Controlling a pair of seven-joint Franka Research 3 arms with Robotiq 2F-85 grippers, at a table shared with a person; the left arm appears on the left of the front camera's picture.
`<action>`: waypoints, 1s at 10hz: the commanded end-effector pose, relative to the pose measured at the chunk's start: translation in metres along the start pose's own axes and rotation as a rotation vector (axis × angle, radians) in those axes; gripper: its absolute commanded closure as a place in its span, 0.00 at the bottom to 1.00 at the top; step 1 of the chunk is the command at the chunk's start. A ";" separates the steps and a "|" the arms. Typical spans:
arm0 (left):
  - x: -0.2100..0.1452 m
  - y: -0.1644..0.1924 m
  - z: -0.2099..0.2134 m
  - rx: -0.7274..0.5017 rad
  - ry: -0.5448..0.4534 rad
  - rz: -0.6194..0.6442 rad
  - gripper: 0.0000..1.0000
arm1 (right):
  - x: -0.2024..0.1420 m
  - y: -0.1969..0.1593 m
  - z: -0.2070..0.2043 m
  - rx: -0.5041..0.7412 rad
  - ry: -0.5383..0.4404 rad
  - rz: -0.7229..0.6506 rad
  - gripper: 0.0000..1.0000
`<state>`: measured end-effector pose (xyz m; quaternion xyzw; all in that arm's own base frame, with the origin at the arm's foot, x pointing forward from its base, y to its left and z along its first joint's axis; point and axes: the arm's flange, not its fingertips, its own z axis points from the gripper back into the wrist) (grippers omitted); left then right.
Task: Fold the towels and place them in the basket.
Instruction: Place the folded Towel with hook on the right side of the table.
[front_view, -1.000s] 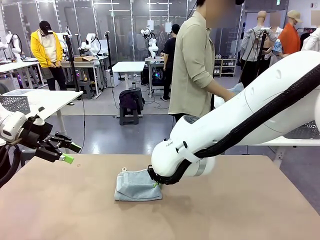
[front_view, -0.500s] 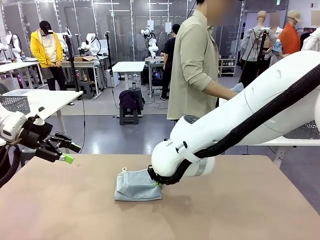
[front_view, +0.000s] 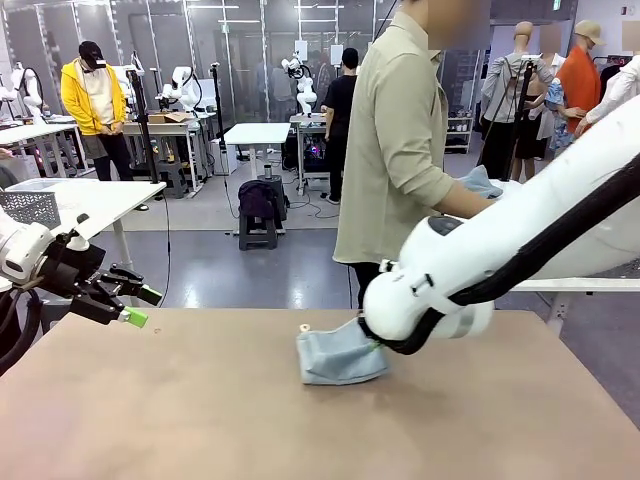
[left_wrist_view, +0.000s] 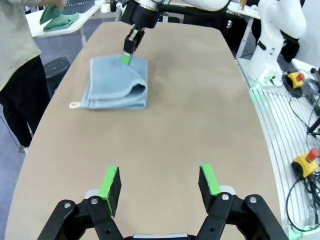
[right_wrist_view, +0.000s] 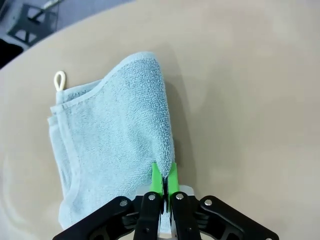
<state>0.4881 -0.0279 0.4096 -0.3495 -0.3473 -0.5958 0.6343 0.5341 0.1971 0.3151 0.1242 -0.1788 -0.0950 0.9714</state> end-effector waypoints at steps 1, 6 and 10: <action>0.003 -0.002 0.000 0.005 -0.006 0.007 0.21 | 0.007 -0.037 0.007 -0.049 -0.047 -0.025 0.96; 0.003 -0.002 0.000 0.005 -0.006 0.007 0.21 | 0.078 -0.174 0.013 -0.191 -0.120 -0.076 0.96; 0.003 -0.002 0.000 0.005 -0.006 0.007 0.21 | 0.109 -0.219 0.028 -0.271 -0.174 -0.017 0.96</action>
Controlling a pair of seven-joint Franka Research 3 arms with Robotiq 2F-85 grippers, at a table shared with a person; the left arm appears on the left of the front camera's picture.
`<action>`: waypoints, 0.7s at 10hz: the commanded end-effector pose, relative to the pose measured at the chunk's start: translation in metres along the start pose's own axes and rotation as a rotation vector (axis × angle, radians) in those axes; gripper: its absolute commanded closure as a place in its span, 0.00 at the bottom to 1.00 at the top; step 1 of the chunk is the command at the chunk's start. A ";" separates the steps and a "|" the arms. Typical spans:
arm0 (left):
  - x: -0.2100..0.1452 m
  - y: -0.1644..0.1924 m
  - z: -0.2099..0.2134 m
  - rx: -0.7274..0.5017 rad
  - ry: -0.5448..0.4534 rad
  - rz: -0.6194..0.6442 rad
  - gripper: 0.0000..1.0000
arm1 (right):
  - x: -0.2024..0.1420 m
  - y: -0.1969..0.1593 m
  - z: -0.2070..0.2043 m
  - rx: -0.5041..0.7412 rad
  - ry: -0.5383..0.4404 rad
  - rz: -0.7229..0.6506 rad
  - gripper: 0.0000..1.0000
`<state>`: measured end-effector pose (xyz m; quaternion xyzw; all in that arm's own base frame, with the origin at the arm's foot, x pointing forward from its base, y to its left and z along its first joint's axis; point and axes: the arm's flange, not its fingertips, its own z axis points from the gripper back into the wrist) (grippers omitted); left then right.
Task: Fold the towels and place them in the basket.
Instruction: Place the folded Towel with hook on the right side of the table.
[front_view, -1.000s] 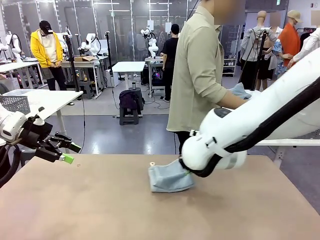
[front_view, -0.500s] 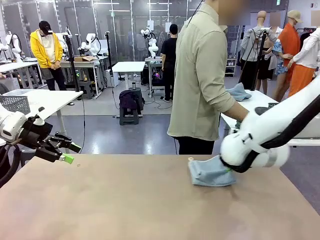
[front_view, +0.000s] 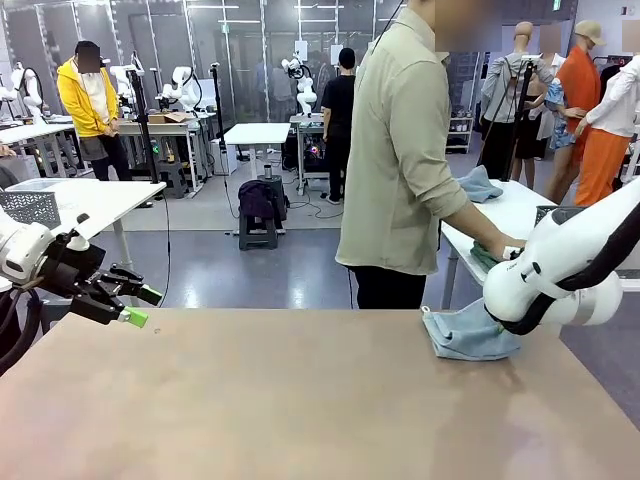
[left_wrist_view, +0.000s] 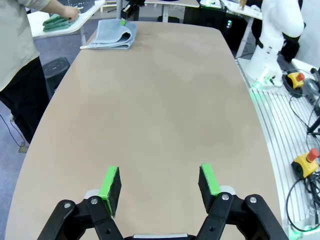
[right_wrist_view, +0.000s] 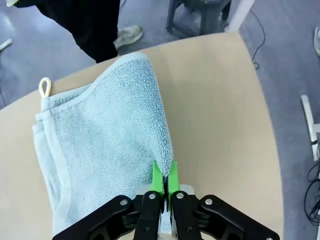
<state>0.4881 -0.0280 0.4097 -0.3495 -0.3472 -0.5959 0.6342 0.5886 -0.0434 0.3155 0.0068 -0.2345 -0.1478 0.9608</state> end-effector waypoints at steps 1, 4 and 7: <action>0.002 -0.002 0.001 0.005 -0.006 0.007 0.21 | 0.008 -0.002 -0.006 -0.066 -0.018 0.030 0.96; 0.002 -0.002 0.001 0.005 -0.006 0.007 0.21 | 0.011 -0.018 -0.012 -0.090 0.013 0.016 0.96; 0.002 -0.002 0.001 0.005 -0.006 0.007 0.21 | 0.010 -0.019 -0.003 -0.084 -0.009 0.019 0.56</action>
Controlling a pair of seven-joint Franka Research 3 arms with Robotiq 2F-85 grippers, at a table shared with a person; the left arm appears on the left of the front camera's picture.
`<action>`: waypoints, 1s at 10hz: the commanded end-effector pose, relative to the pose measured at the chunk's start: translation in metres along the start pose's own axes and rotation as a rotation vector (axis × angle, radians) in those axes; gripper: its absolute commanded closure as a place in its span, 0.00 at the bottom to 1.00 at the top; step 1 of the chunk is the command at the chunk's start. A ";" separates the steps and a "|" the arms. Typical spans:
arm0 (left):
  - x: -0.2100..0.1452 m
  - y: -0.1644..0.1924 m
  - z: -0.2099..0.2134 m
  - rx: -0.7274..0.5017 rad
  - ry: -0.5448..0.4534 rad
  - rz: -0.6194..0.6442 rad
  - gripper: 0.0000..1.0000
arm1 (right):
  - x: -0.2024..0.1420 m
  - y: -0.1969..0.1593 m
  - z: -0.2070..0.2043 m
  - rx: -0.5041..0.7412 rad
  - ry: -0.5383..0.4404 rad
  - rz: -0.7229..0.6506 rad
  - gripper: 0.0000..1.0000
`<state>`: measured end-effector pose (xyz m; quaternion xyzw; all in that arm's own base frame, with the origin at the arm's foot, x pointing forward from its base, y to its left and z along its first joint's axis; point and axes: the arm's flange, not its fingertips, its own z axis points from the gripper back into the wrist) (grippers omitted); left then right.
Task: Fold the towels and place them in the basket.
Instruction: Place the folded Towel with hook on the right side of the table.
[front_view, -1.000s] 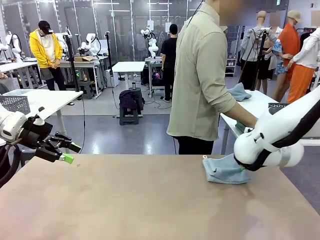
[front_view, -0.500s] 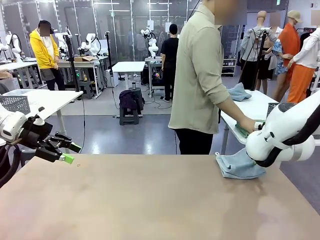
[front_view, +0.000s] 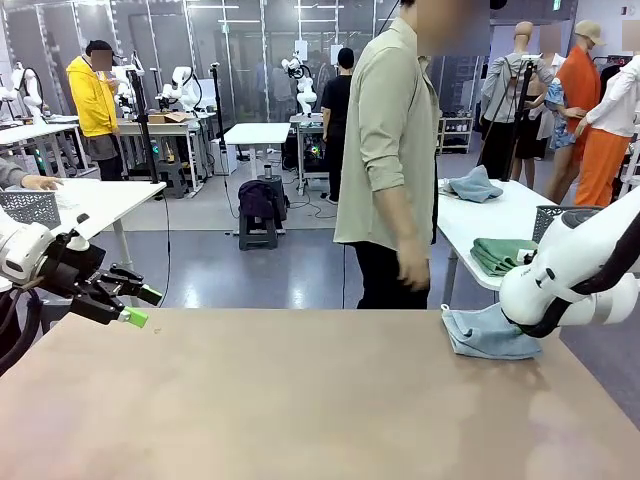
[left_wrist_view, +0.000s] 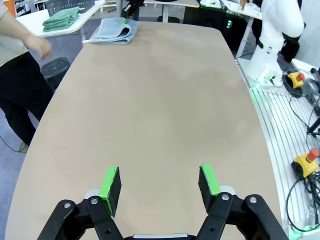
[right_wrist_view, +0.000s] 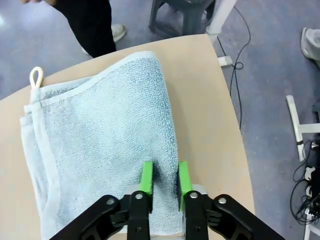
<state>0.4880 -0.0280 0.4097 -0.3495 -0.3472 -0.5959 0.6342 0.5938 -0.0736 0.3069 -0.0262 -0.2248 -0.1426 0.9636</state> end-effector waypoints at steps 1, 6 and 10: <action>0.002 -0.002 0.001 0.005 -0.006 0.007 0.21 | 0.002 0.009 0.018 -0.021 -0.027 -0.006 0.74; 0.002 -0.002 0.001 0.005 -0.006 0.007 0.21 | -0.007 0.017 0.179 -0.013 -0.057 -0.067 0.36; 0.002 -0.002 0.001 0.005 -0.006 0.007 0.21 | -0.043 0.014 0.315 0.079 0.017 -0.014 0.36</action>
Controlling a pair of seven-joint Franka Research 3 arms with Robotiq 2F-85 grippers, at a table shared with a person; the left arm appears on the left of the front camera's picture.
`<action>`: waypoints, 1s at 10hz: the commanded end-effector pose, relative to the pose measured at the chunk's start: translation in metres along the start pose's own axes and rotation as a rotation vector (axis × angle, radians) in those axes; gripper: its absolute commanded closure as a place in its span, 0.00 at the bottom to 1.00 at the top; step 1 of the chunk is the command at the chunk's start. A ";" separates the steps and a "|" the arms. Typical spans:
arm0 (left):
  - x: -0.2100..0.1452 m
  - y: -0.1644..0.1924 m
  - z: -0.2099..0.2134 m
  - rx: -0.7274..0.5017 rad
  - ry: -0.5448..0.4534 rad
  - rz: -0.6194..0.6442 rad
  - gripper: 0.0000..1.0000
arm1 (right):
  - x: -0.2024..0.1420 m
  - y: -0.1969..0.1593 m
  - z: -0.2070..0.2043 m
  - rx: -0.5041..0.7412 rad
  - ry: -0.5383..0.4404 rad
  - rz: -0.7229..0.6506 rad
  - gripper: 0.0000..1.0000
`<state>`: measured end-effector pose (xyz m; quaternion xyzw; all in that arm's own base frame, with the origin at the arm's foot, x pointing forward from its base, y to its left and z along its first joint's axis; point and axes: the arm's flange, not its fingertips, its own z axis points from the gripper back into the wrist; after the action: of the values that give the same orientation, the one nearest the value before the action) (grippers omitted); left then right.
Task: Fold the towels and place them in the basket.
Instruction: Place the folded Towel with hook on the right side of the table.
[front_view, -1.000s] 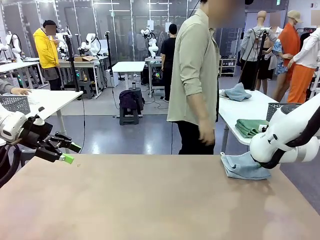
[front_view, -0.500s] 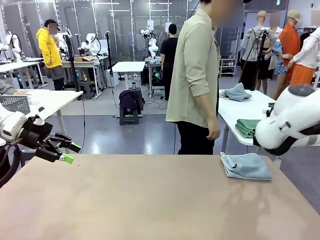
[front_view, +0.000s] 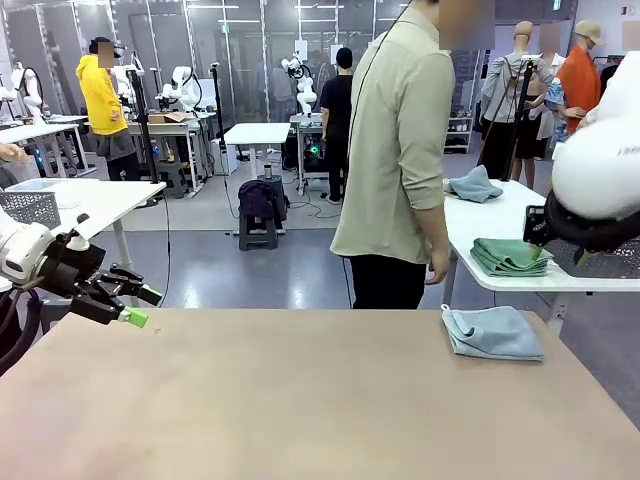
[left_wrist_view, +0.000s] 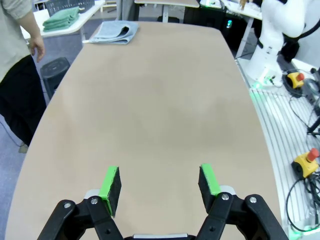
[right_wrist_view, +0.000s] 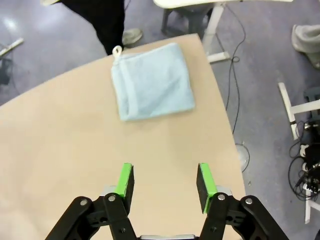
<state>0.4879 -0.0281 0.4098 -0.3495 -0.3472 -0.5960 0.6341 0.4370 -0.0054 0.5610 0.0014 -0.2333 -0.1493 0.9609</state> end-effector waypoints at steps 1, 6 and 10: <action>0.002 -0.002 0.001 0.005 -0.006 0.008 0.21 | -0.012 -0.008 0.045 0.048 0.033 0.044 0.36; 0.002 -0.002 0.001 0.005 -0.006 0.008 0.21 | -0.042 -0.011 0.098 0.078 0.051 0.190 0.36; 0.002 -0.002 0.001 0.005 -0.006 0.008 0.21 | -0.041 -0.010 0.104 0.077 0.036 0.148 0.36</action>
<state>0.4878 -0.0281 0.4099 -0.3495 -0.3473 -0.5960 0.6341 0.3529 0.0016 0.6333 0.0198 -0.2188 -0.0608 0.9737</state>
